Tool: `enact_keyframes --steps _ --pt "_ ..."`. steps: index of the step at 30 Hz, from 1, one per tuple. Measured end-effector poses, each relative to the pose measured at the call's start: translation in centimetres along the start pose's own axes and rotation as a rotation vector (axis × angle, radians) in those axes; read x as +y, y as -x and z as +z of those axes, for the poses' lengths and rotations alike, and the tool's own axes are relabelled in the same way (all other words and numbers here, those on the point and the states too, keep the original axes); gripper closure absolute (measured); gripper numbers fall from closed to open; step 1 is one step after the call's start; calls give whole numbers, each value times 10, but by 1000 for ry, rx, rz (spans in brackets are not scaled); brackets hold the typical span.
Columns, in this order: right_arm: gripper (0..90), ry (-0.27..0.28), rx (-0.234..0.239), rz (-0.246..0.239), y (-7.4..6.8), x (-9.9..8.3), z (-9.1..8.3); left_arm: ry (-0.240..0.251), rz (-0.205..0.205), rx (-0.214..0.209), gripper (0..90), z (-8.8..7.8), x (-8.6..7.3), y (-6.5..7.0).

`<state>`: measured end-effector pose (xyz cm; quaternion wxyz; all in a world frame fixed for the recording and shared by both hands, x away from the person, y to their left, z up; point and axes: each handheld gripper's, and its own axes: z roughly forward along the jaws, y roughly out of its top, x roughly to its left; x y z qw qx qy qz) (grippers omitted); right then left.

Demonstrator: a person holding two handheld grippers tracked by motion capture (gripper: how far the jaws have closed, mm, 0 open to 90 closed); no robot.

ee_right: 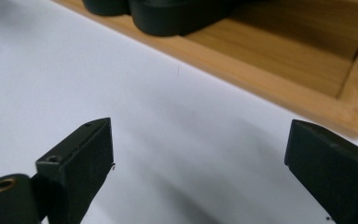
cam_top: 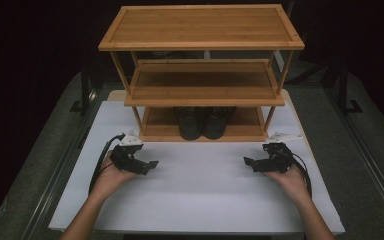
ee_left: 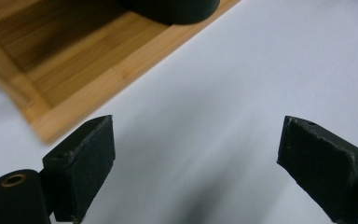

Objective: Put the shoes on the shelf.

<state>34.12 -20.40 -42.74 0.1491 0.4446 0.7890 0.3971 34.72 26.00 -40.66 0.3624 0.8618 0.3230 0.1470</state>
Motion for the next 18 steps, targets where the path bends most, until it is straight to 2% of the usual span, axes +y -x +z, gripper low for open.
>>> enact_keyframes --steps 6,9,18 --pt "75 -11 -8 -4 0 -16 -14 5 -30 24 105 -17 -21 2" --pt "75 -14 -14 -4 0 -24 -21 -6 -30 40 105 -25 -32 4" --pt "76 -28 -33 15 1 -48 -44 -29 -64 78 105 -48 -67 7"
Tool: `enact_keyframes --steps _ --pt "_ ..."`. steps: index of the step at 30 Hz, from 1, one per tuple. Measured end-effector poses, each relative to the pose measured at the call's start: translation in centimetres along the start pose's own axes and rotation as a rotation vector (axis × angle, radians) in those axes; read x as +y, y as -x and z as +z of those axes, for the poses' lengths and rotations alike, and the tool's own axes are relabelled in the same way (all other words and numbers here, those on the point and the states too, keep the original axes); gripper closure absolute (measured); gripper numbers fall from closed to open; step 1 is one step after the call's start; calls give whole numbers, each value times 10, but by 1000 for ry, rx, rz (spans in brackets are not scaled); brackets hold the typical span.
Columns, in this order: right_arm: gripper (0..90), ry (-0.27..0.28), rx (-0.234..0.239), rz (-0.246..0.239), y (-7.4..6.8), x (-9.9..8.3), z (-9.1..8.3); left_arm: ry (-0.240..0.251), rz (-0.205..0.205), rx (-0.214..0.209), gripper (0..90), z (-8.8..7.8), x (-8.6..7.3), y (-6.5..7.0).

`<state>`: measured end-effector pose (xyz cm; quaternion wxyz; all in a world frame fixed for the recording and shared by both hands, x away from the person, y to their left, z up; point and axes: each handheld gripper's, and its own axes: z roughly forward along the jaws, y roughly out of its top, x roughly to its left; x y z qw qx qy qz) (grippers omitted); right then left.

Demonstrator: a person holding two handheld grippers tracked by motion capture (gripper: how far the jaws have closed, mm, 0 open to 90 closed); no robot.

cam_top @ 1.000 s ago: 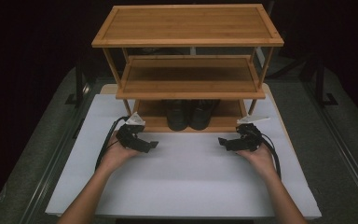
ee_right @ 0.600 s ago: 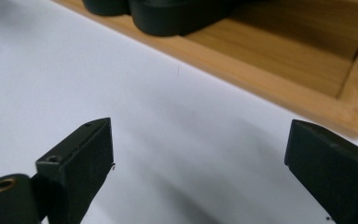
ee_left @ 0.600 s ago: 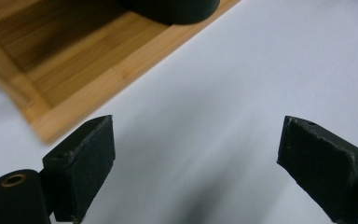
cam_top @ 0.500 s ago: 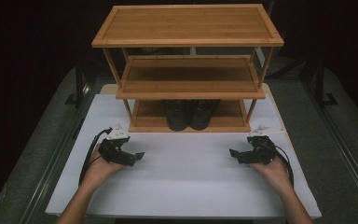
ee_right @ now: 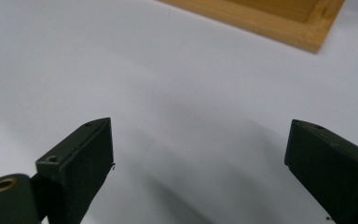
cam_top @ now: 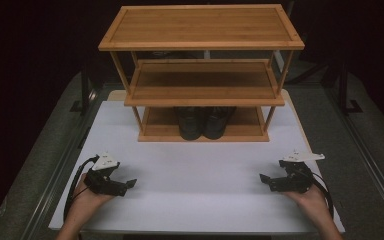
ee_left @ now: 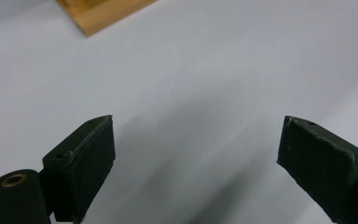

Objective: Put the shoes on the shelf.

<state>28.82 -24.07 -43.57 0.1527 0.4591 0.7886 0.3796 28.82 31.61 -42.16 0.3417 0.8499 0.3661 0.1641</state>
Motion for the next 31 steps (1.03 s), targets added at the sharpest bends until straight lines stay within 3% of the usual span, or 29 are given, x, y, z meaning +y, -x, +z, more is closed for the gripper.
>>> enact_keyframes --steps 18,24,31 --pt "76 -68 -62 0 6 -42 -19 -54 -34 49 90 -21 -50 0" --pt "73 -60 -86 -38 3 -45 -18 7 -54 41 76 -23 -62 -1" --pt "73 -58 -86 -34 3 -46 -19 6 -47 48 74 -23 -62 -1"
